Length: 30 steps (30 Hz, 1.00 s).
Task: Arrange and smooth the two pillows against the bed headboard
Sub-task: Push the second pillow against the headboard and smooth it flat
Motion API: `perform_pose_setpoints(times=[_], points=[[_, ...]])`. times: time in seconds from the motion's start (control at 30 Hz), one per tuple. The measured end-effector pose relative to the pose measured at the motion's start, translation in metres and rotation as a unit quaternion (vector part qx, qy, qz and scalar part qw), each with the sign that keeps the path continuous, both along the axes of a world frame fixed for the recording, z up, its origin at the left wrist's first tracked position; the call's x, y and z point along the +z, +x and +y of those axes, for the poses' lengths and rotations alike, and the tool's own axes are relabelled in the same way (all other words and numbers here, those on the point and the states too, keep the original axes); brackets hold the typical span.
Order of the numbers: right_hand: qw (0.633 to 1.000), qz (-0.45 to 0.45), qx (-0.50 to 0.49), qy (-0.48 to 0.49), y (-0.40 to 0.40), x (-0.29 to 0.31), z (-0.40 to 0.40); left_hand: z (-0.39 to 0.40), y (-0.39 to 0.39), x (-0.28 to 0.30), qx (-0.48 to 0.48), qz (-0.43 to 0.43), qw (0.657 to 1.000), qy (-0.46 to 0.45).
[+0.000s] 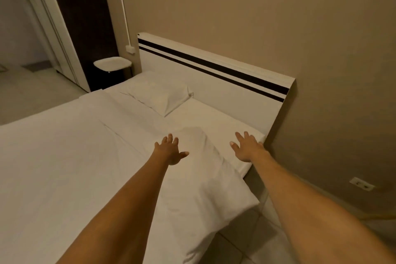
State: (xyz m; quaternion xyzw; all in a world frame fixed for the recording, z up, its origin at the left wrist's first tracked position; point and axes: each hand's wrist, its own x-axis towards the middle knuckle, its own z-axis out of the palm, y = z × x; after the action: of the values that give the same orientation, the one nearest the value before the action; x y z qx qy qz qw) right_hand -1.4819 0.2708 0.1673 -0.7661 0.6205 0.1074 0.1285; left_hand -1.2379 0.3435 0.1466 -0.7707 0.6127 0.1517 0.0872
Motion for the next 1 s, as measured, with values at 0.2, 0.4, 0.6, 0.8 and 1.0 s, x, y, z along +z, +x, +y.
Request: perform_pose_setpoints(times=[0.2,0.4,0.6,0.8,1.0], points=[[0.997,0.001,0.080,0.019,0.018,-0.031,-0.094,-0.053,0.002,-0.037,0.081,0.010,0.996,0.027],[0.989,0.026,0.134,0.062,0.029,-0.081,-0.155,-0.080,-0.003,-0.087,0.130,0.031,0.988,0.075],[0.981,0.041,0.156,0.110,0.041,-0.142,-0.182,-0.099,0.004,-0.141,0.148,0.044,0.982,0.109],[0.979,0.048,0.141,0.142,0.046,-0.195,-0.216,-0.137,0.016,-0.192,0.146,0.065,0.977,0.139],[0.978,0.040,0.127,0.163,0.062,-0.245,-0.249,-0.163,0.027,-0.242,0.157,0.110,0.971,0.141]])
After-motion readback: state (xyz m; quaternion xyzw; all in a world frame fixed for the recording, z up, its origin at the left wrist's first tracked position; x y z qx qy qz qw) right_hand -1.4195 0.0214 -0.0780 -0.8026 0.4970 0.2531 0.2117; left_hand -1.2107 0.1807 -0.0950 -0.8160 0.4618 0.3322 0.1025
